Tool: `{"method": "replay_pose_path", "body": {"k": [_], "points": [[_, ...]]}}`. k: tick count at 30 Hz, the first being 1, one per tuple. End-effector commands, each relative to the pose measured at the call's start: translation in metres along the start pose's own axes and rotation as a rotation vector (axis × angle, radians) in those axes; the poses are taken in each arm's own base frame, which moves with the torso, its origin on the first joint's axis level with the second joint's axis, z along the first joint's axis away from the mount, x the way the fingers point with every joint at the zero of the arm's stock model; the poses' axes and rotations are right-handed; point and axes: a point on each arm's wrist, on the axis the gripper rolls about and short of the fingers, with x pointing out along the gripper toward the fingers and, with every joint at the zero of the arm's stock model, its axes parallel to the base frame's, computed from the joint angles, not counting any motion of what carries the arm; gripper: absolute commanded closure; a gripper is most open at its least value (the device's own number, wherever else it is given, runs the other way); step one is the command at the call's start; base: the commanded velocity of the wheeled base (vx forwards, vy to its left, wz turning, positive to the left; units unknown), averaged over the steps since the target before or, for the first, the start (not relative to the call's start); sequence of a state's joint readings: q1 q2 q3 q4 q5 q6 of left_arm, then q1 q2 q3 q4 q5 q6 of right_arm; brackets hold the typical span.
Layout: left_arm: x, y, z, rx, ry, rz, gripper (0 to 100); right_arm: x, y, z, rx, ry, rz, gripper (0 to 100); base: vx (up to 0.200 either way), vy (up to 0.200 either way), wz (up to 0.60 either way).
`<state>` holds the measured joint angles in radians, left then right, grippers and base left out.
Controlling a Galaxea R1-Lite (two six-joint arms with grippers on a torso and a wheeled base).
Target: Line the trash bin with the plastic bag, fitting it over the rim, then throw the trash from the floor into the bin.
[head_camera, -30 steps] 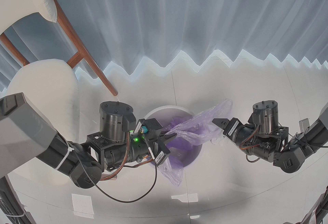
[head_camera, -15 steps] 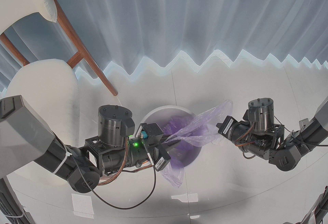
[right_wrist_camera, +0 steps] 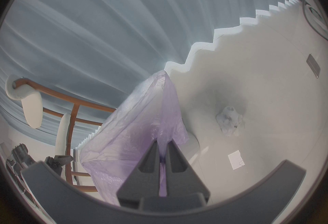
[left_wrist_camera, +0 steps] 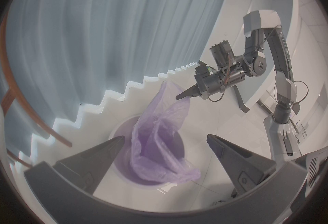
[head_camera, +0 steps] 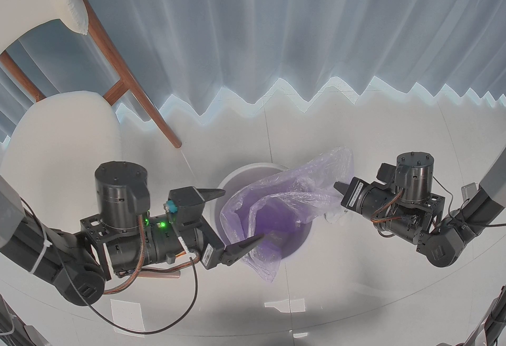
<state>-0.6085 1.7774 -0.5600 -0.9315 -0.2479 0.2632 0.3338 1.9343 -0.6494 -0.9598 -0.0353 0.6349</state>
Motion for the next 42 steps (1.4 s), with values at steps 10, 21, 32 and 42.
{"method": "replay_pose_path", "body": {"k": [10, 21, 32, 42], "points": [[0.008, 0.008, -0.014, -0.23, 0.084, 0.165, 0, -0.008, 0.001, 0.003, -0.001, -0.016, 0.017, 100, 0.0, 0.0, 0.0], [0.02, -0.007, -0.029, -0.309, 0.155, 0.186, 0, -0.012, 0.0, 0.002, -0.015, -0.049, 0.04, 100, 0.0, 0.0, 0.0], [0.022, 0.013, -0.04, -0.336, 0.189, 0.26, 0, -0.014, 0.003, 0.006, -0.016, -0.065, 0.051, 100, 0.0, 0.0, 0.0], [0.039, 0.011, -0.056, -0.337, 0.243, 0.246, 0, -0.015, 0.002, 0.007, -0.017, -0.069, 0.051, 100, 0.0, 0.0, 0.0]]}}
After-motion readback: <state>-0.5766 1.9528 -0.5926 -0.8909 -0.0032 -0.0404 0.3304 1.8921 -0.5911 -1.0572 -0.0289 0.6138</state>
